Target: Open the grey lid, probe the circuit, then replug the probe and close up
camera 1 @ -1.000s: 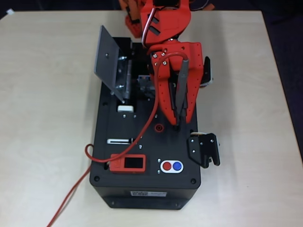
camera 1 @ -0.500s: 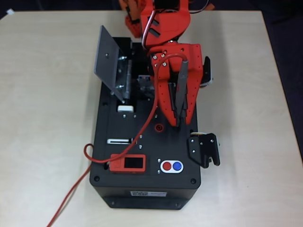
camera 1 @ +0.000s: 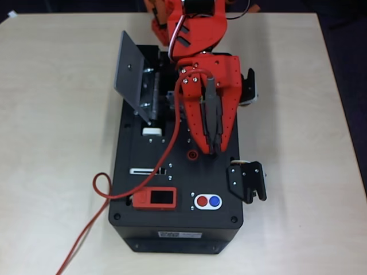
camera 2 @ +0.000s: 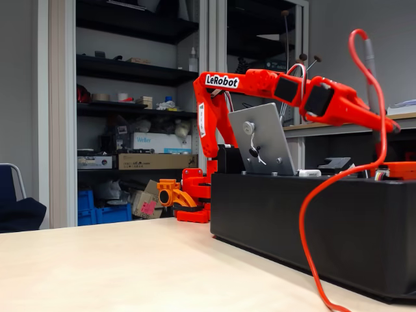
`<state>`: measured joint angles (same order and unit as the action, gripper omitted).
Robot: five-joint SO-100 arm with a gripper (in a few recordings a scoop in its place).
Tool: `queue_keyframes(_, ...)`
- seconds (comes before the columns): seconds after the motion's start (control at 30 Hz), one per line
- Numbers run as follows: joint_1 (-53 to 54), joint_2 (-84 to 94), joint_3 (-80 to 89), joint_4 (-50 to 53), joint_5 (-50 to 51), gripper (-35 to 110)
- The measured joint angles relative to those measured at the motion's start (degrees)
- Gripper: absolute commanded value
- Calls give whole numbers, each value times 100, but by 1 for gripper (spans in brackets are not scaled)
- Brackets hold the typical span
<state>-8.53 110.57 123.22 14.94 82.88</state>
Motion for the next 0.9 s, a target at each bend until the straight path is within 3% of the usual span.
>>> queue_keyframes(0.63, -9, -26, 202, -334, 0, 0)
queue_keyframes(0.9, -18, -378, 448, -1204, 0, 0)
